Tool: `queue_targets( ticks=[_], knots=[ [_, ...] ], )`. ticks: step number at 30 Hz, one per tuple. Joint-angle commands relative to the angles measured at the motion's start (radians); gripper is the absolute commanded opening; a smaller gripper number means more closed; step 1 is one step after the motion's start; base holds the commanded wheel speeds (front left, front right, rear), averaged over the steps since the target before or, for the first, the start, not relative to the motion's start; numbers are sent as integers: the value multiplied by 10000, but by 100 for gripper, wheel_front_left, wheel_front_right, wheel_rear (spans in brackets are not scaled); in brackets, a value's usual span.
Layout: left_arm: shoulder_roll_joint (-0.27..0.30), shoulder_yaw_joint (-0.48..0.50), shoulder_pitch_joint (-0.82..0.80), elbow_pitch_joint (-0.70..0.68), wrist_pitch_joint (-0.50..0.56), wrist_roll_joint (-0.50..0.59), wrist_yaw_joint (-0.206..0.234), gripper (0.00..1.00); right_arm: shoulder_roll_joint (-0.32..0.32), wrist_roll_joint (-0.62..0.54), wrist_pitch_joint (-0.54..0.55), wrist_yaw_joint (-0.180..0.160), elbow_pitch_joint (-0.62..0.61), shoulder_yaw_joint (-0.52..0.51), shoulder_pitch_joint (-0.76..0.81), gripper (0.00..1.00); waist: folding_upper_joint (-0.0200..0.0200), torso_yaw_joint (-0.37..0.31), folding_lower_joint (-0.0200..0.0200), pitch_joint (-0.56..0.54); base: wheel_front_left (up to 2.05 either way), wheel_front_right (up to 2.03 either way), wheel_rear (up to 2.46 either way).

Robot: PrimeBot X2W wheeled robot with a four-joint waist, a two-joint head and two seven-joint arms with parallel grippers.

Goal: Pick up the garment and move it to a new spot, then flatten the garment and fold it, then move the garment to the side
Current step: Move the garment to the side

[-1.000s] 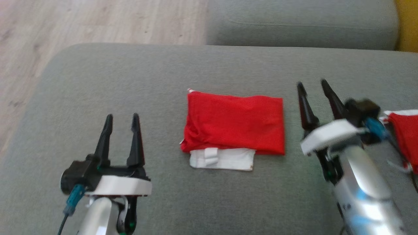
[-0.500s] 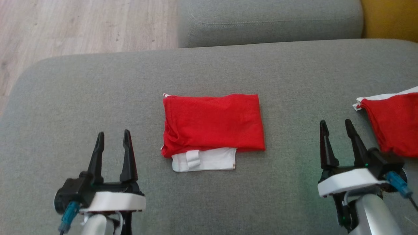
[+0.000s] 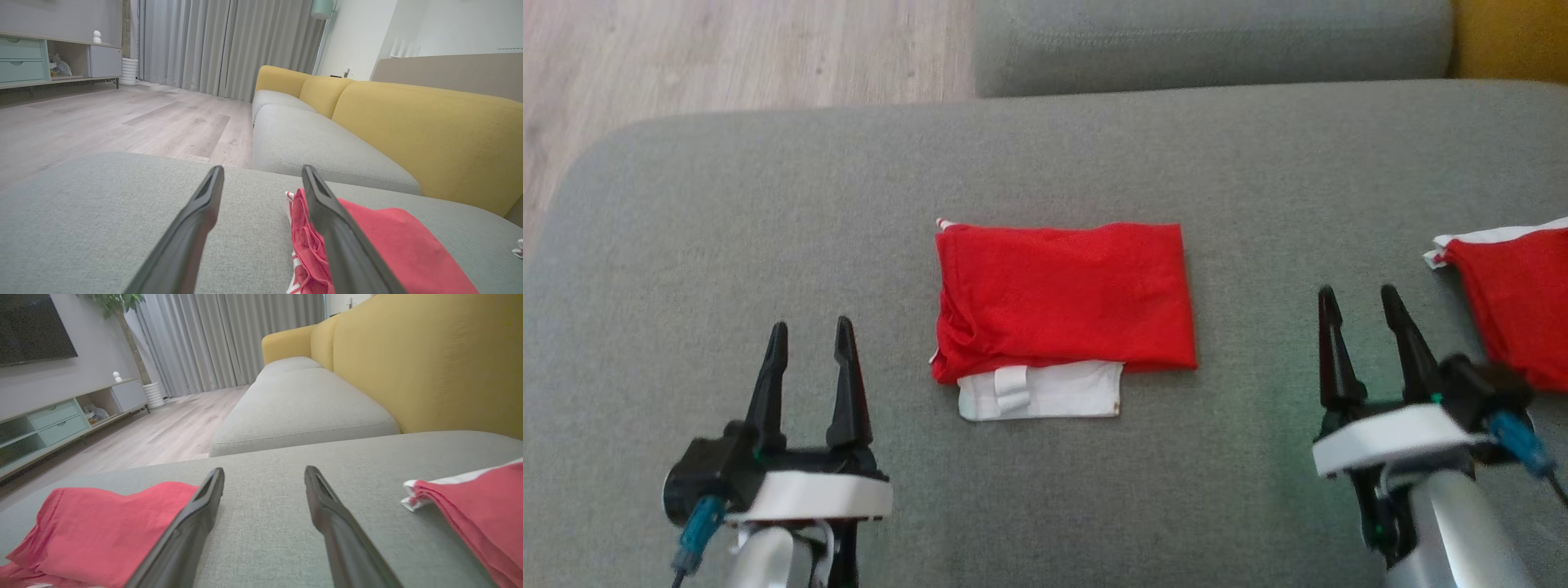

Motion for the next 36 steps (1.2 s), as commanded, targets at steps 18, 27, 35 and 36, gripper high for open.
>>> queue_targets(
  ticks=[18,27,35,36],
  knots=[
    [15,-507,-1609,-63,-51,-305,-11,100,-21,412,2559,-7,2733,2015,-2790,100,0,1278,0,1458,0,0,0],
    [15,-555,-1715,-33,-51,-334,39,100,-20,274,2883,-7,4152,2814,-3466,100,0,1499,0,1573,0,0,0],
    [15,-549,-1614,48,-51,-259,35,100,-20,377,2164,-7,4643,3108,-3750,0,0,1350,0,1214,0,0,0],
    [15,-526,-1579,49,-51,-233,28,100,-20,274,2004,-7,4674,3105,-3787,0,0,1290,0,1141,0,0,0]
  ],
)
